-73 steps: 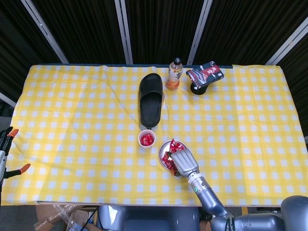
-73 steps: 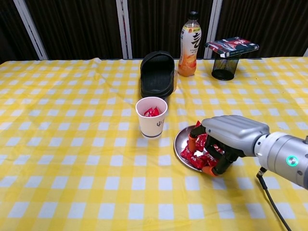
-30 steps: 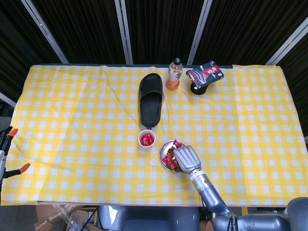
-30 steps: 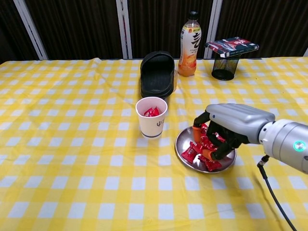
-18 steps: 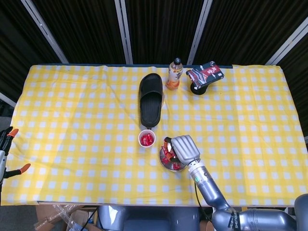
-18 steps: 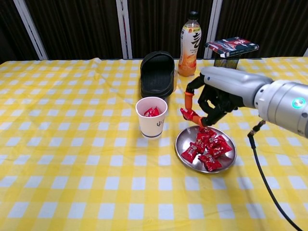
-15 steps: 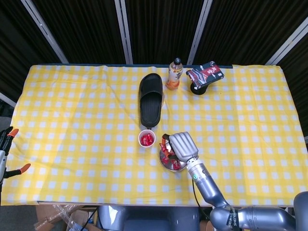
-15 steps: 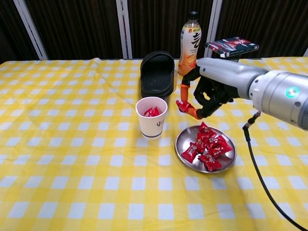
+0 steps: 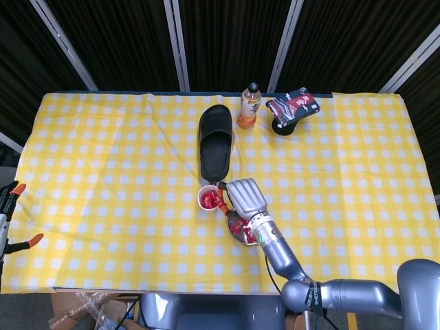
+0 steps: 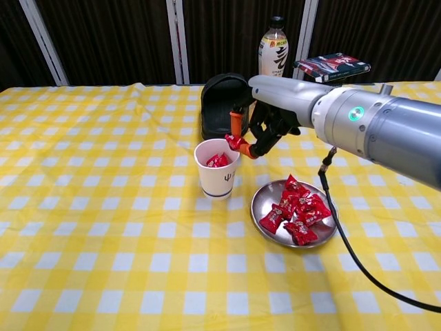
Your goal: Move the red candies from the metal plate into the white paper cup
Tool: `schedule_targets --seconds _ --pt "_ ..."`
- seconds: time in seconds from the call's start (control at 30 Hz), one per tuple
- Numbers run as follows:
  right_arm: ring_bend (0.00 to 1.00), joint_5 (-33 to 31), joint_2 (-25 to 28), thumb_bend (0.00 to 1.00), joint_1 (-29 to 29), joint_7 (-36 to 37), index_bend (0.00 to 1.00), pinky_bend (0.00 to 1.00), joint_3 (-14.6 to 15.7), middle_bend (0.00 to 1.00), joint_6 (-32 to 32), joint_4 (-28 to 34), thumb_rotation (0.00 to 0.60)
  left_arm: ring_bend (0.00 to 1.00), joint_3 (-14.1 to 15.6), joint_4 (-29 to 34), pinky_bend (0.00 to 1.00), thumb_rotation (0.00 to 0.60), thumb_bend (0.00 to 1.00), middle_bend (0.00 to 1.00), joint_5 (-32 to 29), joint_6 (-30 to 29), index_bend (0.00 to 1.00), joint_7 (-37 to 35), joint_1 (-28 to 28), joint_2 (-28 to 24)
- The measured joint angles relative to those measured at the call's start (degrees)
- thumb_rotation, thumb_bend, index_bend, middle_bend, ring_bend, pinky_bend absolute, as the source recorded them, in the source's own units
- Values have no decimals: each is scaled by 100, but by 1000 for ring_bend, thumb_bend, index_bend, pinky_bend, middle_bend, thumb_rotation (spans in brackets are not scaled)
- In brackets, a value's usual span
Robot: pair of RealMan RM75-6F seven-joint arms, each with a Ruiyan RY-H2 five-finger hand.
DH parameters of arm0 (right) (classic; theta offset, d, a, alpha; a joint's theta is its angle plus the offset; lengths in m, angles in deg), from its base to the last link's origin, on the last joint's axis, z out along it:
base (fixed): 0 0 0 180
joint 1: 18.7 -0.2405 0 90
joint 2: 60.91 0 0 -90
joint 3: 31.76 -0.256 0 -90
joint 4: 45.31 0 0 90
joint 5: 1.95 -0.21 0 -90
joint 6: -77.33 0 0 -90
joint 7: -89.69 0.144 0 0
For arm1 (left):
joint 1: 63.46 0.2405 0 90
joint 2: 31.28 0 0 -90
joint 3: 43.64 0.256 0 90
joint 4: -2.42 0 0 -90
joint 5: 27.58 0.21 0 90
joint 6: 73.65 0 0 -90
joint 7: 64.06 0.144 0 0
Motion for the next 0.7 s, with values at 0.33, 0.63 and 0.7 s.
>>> schedule_targets --seconds 0.33,0.63,0.7 --pt "891 -219 -315 460 -301 1 533 846 -35 818 58 -460 600 0 -5 9 0 600 38 0 -21 35 23 -67 -11 -26" --pt "891 -214 -490 461 -479 15 484 846 -38 818 -4 -637 600 0 -9 20 0 600 38 0 -30 41 22 -79 -15 -35" --pt "891 -219 -517 461 -506 6 464 846 -33 818 -34 -666 600 0 -8 21 0 600 38 0 -28 37 22 -84 -13 -35"
